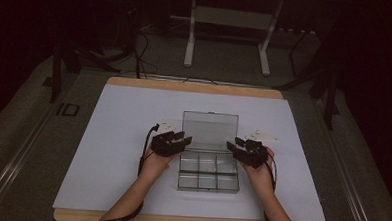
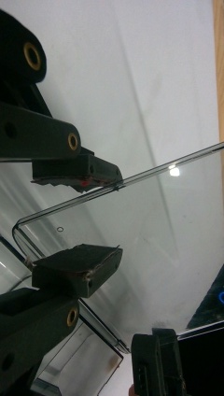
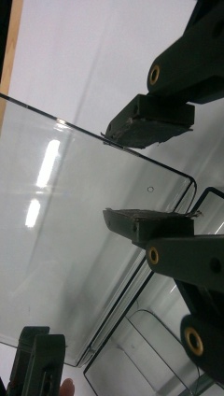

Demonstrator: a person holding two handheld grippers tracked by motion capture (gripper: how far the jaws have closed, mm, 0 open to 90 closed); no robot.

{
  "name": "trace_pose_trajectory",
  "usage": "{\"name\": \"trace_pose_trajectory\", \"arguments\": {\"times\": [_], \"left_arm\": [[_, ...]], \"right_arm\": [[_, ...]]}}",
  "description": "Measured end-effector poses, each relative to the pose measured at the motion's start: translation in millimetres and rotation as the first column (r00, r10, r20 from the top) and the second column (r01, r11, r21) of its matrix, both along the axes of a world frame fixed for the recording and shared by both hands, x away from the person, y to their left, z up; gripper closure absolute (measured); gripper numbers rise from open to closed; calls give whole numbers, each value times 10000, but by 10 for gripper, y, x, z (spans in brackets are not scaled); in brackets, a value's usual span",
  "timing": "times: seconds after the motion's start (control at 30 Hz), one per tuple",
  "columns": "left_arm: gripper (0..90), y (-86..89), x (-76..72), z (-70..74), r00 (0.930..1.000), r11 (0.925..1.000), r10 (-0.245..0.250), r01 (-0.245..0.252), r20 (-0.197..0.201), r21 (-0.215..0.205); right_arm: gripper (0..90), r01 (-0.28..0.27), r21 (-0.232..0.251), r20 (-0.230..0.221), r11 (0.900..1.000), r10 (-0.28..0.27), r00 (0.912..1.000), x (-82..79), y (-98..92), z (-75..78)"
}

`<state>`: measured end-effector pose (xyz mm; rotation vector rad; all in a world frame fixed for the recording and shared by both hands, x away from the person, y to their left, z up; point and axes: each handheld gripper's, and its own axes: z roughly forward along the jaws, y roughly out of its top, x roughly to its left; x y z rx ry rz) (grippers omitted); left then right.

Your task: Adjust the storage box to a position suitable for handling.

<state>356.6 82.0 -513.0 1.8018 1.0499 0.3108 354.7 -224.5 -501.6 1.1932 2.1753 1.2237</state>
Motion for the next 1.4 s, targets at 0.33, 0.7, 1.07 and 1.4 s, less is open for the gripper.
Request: {"name": "trace_pose_trajectory", "arguments": {"times": [0.33,0.7,1.07,1.4], "left_arm": [[575,-16,24,-19,9987,9995,188,-200,-465,-240],[549,-4,66,-79,9918,9964,360,-450,-1223,-721],[530,55,123,-193,9663,9818,451,-897,-2535,-1671],[483,91,163,-271,9402,9713,463,-1214,-3375,-2048]], "right_arm": [[573,115,128,-661,9999,-106,9978,53,1,21],[574,227,840,-1872,9962,-66,9823,137,-63,-6],[548,704,858,-2673,9938,-451,9626,173,-51,-25],[549,853,897,-2925,9923,-556,9546,182,-46,-44]]}}
